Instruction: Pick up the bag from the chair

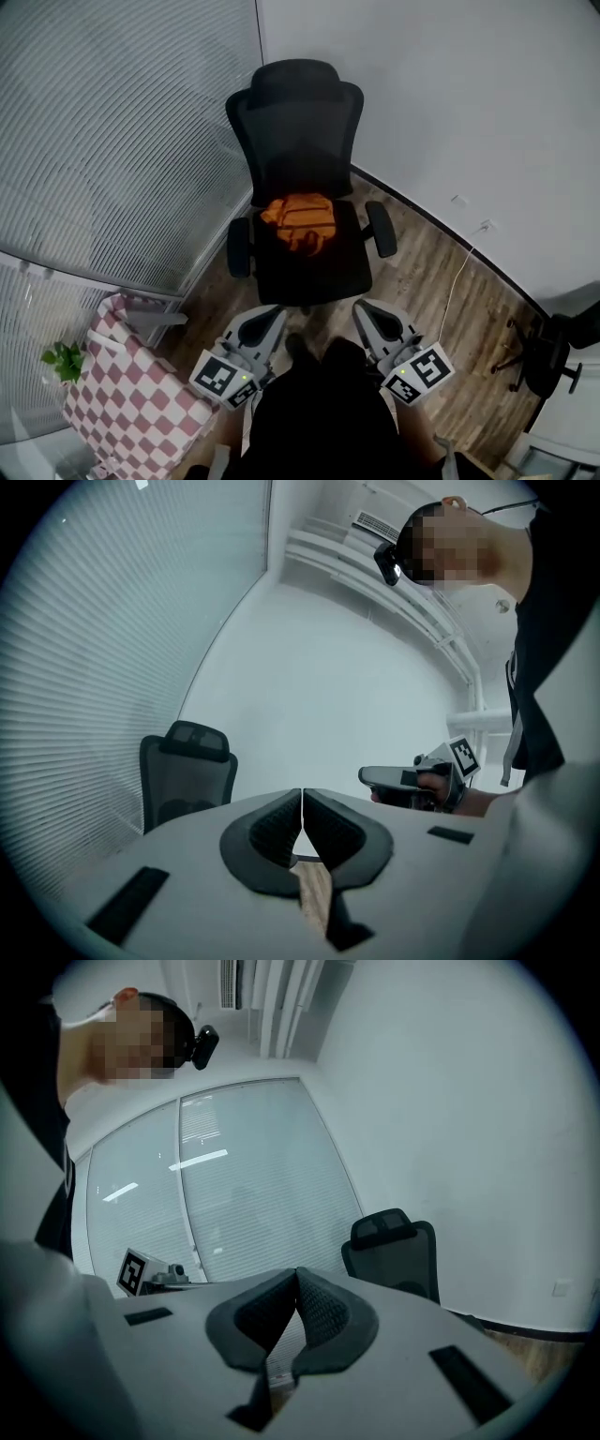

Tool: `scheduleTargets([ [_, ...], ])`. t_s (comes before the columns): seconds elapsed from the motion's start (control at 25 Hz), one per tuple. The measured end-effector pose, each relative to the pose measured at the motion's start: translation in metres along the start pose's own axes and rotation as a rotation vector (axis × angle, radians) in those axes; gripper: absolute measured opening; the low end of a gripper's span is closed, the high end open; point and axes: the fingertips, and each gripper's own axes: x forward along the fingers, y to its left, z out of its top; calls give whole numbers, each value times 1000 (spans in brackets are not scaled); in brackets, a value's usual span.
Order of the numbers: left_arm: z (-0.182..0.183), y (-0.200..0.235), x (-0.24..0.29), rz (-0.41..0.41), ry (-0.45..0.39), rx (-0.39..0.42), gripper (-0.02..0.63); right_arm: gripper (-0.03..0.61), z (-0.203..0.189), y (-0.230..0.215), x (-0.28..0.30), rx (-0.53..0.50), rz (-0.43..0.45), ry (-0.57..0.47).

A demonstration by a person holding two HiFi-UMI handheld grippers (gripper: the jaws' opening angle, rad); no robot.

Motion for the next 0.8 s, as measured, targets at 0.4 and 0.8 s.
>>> scheduleTargets([
  [0.4,1,23,28,-10,20,-31,34,20,-16,-33,34,9,-13,116],
  [0.8,43,63,66,138,-4,8,34,19,7,-101,104,-50,89,140],
])
